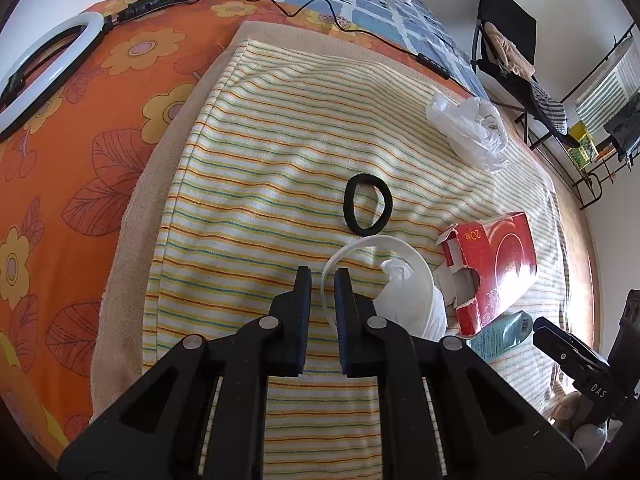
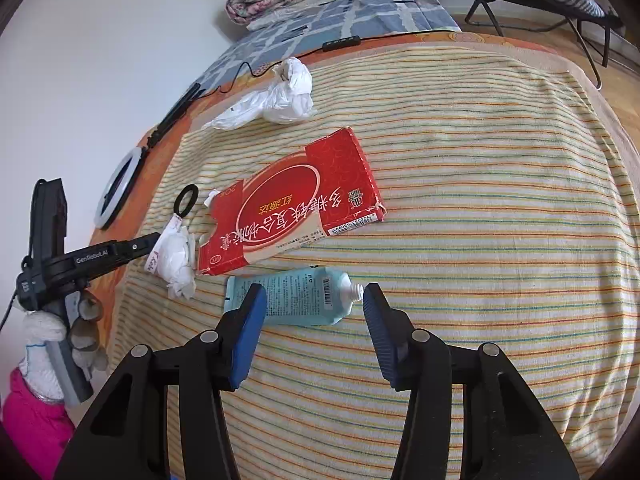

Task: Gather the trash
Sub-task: 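Grasp the white wrapping with the left tool while the right tool grasps the blue tube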

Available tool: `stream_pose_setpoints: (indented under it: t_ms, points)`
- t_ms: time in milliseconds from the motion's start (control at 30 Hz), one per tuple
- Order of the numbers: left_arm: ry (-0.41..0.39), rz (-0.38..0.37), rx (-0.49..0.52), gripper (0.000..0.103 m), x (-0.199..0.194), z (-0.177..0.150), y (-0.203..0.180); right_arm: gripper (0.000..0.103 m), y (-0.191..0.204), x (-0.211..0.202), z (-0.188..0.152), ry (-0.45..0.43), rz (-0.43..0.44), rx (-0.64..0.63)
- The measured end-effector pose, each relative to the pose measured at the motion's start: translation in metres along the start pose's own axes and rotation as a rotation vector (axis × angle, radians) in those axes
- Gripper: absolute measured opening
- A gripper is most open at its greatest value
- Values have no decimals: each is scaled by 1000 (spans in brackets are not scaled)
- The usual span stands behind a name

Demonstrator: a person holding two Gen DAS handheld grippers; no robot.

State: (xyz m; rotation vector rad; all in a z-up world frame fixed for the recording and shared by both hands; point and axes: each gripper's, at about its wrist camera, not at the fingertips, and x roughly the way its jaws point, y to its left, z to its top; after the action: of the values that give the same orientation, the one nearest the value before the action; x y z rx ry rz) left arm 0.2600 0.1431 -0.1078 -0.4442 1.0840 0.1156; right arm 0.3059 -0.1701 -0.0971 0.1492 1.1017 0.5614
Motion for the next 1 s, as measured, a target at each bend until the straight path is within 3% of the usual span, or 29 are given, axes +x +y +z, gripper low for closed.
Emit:
stream_pose_setpoints:
  t_ms: [133,400,533,733,767,800,1000]
  points:
    - [-21,-9,2,3,-2,1,1,37,-5,7,2,8,-2,10]
    - [-41,-2,12,2,-4,2,0,37,-2,18,1,33,-8,2]
    - [-23,-11,-27,5,-2,3,5,37,0,19,1,34,-15,4]
    - [-7,-2,0,5,10,1,1,37,2,21,0,35,-27,-24]
    - [-12,6,7,5,10,0,0,34,3,21,1,34,-33,-31]
    - [-21,9,15,5,9,0,-1,24,4,22,1,34,-40,-35]
    - [-78,3,30,1,-8,1,-4,18,6,13,2,4,-22,-43]
